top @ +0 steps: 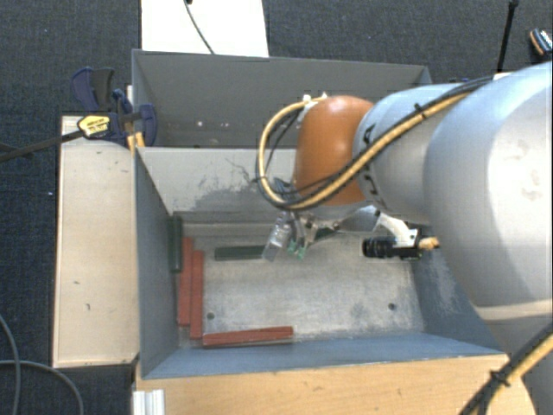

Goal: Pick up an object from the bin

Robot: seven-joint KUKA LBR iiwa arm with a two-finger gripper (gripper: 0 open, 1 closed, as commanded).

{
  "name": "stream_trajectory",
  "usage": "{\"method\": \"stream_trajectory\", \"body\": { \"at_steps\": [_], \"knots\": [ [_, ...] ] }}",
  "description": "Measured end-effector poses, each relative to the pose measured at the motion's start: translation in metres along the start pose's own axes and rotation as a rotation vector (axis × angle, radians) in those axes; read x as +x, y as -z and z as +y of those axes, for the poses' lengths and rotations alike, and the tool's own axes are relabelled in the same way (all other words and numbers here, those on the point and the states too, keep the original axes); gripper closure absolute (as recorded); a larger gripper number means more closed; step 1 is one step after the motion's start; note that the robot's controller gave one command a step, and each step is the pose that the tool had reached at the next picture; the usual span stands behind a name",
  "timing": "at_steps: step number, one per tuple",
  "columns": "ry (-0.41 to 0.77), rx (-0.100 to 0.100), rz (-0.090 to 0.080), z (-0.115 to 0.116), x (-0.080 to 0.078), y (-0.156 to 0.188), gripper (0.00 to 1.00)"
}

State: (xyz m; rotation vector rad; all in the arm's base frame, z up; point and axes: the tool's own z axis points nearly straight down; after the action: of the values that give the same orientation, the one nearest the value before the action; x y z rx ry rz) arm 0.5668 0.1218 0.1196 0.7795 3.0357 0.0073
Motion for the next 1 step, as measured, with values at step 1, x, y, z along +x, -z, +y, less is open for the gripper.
{"method": "stream_trajectory", "body": {
  "at_steps": [1],
  "knots": [
    [0.218, 0.002, -0.001, -0.0239, 0.0045, 0.0713, 1.00]
  ]
}}
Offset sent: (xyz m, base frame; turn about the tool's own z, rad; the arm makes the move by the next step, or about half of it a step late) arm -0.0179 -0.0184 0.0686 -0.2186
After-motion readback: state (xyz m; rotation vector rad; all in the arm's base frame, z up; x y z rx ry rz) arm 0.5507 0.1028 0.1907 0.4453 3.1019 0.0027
